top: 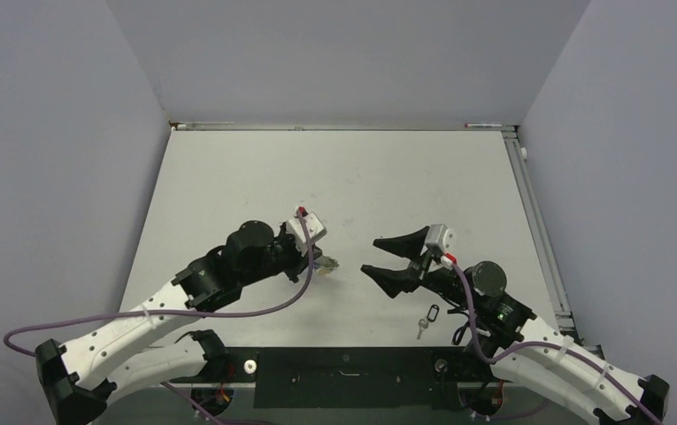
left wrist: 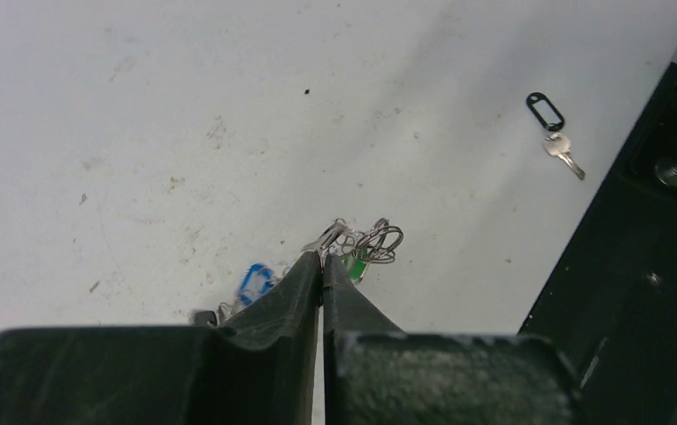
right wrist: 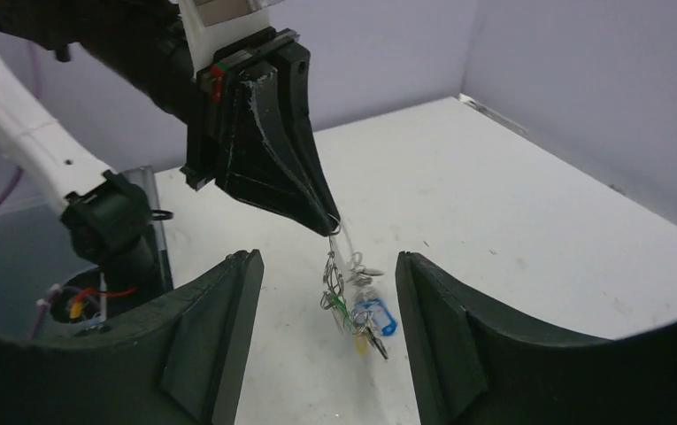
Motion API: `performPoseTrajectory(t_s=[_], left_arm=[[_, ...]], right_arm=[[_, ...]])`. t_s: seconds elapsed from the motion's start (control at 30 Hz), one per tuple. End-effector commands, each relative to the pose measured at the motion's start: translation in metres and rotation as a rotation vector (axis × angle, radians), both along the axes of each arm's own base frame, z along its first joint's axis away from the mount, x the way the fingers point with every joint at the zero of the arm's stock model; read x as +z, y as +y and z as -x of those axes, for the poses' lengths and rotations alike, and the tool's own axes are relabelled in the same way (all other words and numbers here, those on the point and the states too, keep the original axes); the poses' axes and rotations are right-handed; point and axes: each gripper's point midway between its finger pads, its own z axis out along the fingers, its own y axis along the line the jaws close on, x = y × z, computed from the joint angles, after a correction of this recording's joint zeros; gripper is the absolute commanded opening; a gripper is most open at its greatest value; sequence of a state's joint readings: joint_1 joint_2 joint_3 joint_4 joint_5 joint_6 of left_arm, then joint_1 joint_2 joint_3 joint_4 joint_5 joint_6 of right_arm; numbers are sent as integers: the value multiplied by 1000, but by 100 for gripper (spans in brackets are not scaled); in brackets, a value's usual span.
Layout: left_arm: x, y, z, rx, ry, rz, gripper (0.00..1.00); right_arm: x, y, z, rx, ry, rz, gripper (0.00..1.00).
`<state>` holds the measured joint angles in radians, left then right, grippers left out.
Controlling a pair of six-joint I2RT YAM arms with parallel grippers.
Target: Put the keys on the keyring
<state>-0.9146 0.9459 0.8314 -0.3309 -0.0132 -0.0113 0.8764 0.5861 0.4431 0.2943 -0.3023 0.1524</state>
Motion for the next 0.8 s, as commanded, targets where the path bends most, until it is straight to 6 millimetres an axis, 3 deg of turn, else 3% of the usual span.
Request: performPoseTrajectory(t_s=[0.0, 0.13, 0.37, 0.53, 0.77], left_arm=[[38, -7, 38, -301, -185, 78, 0], [48, -4, 63, -441, -289, 128, 0], [54, -5, 87, -565, -377, 205, 0], [58, -5, 95, -593, -398, 258, 0], [60, -4, 100, -607, -412, 286, 0]], right_arm=[[32, 9, 44, 237, -155, -66, 57], [32, 17, 49, 292, -159, -37, 48], [22, 39, 56, 377, -157, 10, 41], [6, 55, 61, 403, -170, 52, 33], [-9, 67, 51, 382, -174, 60, 27]])
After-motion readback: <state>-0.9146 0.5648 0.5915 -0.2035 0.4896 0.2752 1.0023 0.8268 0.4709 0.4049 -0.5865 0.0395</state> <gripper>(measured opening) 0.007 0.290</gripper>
